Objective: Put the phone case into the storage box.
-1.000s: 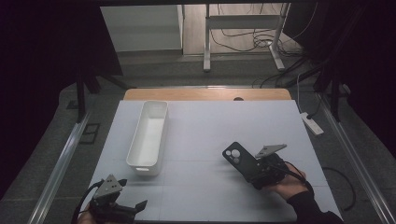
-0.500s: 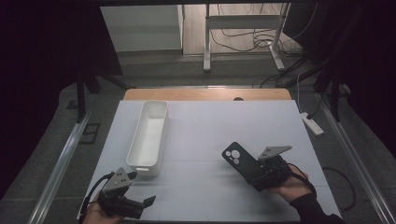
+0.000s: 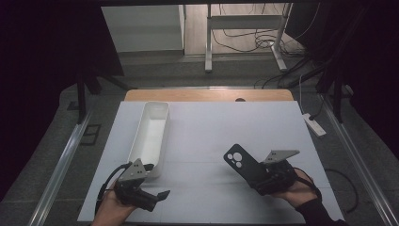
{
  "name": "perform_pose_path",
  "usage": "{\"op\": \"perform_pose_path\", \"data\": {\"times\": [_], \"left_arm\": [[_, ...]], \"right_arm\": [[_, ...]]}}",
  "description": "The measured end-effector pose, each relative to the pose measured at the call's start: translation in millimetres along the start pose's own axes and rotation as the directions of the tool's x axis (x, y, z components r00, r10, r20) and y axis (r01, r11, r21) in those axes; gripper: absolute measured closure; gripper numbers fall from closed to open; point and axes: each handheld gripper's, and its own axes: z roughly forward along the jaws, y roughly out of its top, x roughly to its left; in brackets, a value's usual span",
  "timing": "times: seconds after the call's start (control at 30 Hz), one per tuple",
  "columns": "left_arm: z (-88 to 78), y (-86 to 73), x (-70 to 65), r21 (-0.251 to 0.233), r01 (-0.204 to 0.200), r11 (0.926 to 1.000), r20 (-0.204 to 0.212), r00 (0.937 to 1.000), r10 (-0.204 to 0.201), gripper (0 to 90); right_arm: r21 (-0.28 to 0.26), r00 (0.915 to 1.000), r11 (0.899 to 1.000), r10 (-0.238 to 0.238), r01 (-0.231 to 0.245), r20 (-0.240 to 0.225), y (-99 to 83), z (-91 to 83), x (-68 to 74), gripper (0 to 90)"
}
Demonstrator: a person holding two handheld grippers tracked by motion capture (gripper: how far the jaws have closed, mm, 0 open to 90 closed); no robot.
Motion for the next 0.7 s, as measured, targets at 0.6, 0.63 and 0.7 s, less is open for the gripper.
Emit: {"op": "perform_pose_path", "data": {"times": [0.6,0.63,0.7], "left_arm": [[18.7,23.4,11.5,-0.032,-0.048,0.9983,0.059,0.997,0.05,0.0],[19.1,24.1,12.4,-0.036,-0.05,0.9981,0.063,0.9967,0.052,0.0],[20.1,26.0,15.0,-0.046,-0.049,0.9977,0.084,0.9951,0.053,0.0]], "right_arm": [[-0.08,0.9956,0.996,-0.045,0.038,-0.082,5.3,-6.2,7.2,15.4],[-0.08,0.9956,0.996,-0.045,0.038,-0.082,5.3,-6.2,7.2,15.4],[-0.086,0.9946,0.996,-0.047,0.039,-0.092,5.9,-6.6,7.9,15.4]]}}
